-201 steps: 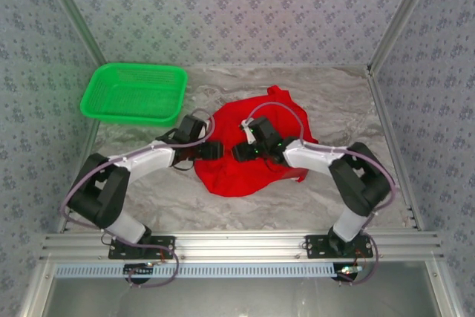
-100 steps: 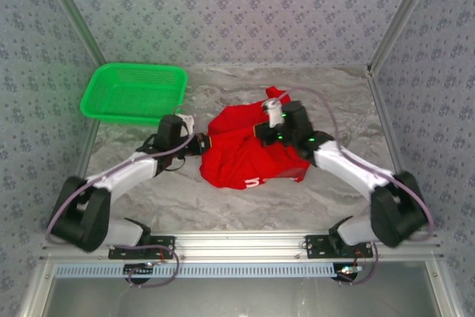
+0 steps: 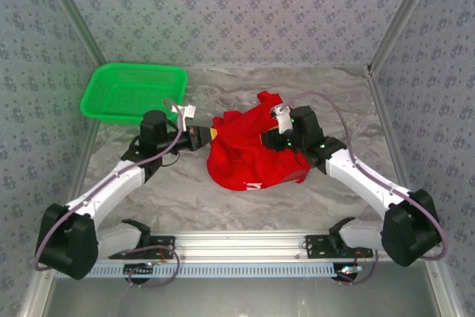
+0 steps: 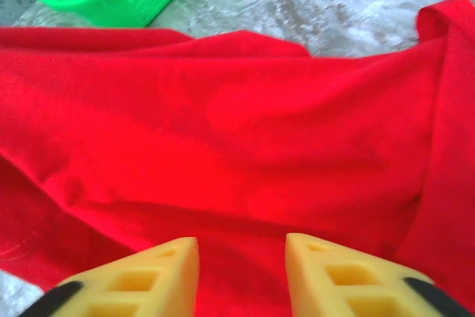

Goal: Fold the inside-out t-shirt

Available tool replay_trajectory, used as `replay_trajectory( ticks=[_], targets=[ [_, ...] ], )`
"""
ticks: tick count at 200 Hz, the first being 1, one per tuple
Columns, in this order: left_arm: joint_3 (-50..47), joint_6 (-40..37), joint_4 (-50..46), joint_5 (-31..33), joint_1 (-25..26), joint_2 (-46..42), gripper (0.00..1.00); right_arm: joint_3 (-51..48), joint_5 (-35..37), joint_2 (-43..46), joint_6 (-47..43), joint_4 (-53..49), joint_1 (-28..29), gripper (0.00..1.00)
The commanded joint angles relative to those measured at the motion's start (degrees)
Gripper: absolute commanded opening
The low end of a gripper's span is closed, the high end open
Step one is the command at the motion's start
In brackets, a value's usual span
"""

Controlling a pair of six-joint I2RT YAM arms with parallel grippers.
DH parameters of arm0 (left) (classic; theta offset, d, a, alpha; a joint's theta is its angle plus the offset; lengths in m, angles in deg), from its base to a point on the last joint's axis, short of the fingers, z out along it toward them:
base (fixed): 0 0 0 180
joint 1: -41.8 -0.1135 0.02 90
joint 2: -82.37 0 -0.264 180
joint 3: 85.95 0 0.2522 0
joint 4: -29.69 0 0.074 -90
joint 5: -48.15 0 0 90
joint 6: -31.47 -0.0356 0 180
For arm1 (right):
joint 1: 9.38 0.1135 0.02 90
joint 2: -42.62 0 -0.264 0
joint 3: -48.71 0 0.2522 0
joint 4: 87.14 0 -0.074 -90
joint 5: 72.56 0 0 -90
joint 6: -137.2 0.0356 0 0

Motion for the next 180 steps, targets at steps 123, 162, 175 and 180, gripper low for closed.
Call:
replay_trajectory(
  ticks=[123, 162, 175, 180],
  targets=[
    [4.3, -4.2, -8.3, 5.2, 0.0, -3.9, 0.0, 8.5, 2.7, -19.1, -5.4, 8.7, 10.0, 0.3],
    [6.7, -8.7, -19.4, 30.6, -0.1, -1.5, 0.0, 7.7, -23.4, -6.9, 0.0, -1.7, 2.3, 0.0],
    [7.8, -9.7, -18.6, 32.8, 0.0, 1.9, 0.0, 7.4, -28.3, -4.4, 1.2, -3.3, 1.8, 0.0],
    [8.5, -10.0, -18.2, 32.7, 0.0, 3.4, 0.0, 7.1, -30.0, -3.6, 1.8, -3.2, 1.6, 0.0]
  ],
)
